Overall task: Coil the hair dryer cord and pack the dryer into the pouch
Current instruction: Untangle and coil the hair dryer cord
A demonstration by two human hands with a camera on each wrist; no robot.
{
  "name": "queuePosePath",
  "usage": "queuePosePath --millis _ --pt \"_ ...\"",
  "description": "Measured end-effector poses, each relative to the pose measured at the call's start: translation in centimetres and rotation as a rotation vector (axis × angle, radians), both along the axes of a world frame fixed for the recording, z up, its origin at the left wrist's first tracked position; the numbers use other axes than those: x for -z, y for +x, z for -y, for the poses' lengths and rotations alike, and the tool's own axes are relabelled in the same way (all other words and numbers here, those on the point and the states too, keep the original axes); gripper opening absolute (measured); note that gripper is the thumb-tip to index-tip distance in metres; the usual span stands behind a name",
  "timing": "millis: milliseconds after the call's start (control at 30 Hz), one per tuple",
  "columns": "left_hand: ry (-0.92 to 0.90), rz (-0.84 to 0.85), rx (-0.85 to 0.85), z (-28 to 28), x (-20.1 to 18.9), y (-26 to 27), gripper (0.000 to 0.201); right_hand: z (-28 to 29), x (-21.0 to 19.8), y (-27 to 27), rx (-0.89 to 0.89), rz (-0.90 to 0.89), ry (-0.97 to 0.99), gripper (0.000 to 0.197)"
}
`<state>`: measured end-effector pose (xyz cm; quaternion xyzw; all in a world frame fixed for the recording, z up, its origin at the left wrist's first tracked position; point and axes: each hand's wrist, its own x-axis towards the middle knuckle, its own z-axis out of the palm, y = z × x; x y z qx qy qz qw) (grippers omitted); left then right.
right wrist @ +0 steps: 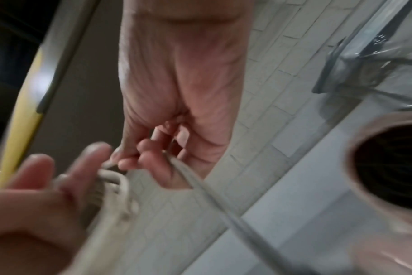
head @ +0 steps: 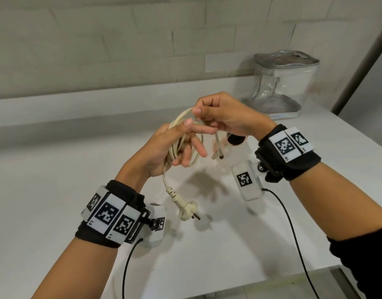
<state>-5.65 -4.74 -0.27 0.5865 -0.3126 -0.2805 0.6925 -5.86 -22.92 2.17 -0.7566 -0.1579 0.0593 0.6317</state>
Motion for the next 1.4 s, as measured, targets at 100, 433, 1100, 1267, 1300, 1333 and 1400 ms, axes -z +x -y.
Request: queuePosePath --millis 100,433,1100,1267,1300,1333,1400 --pt "-0.114 -0.088 0.017 -1.1 -0.3 0.0 0.051 0.2 1.8 0.4 -0.035 -0.116 0.078 0.024" --pt "-0.313 -0.269 -0.156 -2.0 -0.8 1.0 0.072 -1.7 6.2 -0.3 0.059 0.11 -0.565 0.037" --pt "-0.063 -0.015 -0.484 -1.9 0.9 4.0 0.054 -5.9 5.4 0.4 -0.055 -0.151 -0.929 0.013" --pt "-0.099 -0.084 -0.461 -2.0 2.3 4.4 0.06 -5.3 6.8 0.7 -0.034 -0.279 -0.854 0.012" --pt "-0.11 -0.101 -0.451 -2.0 2.6 4.5 0.06 -5.2 7.3 0.7 -0.022 -0.318 -0.784 0.012" --pt "-0.126 -0.117 -0.443 -2.0 2.8 4.6 0.06 -5.1 7.6 0.7 -0.005 -0.351 -0.726 0.008" --pt "-0.169 -0.153 -0.432 -1.8 3.1 4.9 0.059 -5.1 7.8 0.4 0.107 -0.249 -0.657 0.016"
